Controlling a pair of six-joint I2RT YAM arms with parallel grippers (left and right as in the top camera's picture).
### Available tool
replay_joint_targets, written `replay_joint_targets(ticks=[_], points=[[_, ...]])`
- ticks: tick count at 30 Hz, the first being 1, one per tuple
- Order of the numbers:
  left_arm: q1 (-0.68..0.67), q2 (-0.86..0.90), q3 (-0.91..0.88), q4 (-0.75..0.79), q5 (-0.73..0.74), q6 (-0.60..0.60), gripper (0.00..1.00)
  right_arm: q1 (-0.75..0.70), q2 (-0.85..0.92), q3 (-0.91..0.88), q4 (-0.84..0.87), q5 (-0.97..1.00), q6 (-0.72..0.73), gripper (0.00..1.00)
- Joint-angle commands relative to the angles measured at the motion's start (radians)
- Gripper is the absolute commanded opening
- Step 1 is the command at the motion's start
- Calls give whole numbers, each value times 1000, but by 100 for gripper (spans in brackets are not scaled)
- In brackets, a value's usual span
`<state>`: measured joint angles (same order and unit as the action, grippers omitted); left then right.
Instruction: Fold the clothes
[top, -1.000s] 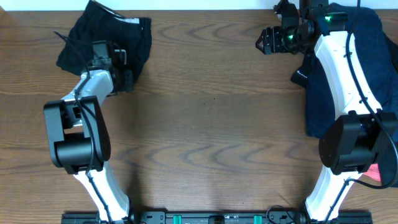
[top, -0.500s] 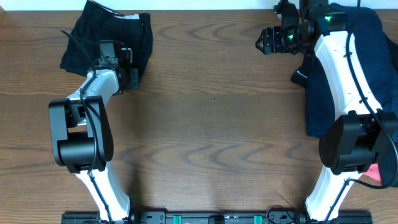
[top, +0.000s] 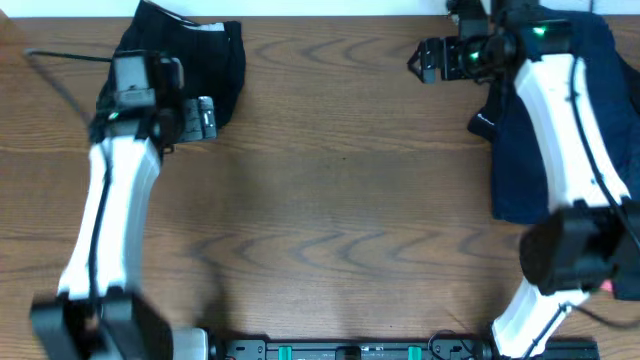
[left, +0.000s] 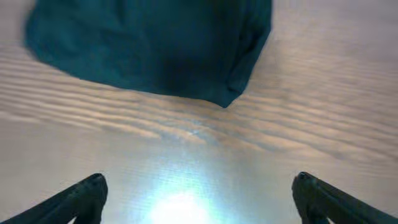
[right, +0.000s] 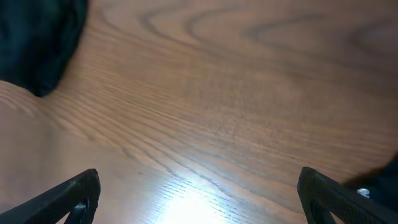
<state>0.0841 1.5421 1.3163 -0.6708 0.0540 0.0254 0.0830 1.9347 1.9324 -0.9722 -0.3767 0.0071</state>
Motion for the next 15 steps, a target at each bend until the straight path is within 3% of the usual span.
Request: replay_joint_targets(ticks=[1,6,15], points=[[2,-101,4,-33,6,-31,98,7,-183,3,-37,-16,-4,99],[2,-195,4,-32,6,-31,98,8,-342,3,-144,-16,-4,99],[2,-206,4,-32,6,-31,98,8,-484,3,-173,-16,-4,99]])
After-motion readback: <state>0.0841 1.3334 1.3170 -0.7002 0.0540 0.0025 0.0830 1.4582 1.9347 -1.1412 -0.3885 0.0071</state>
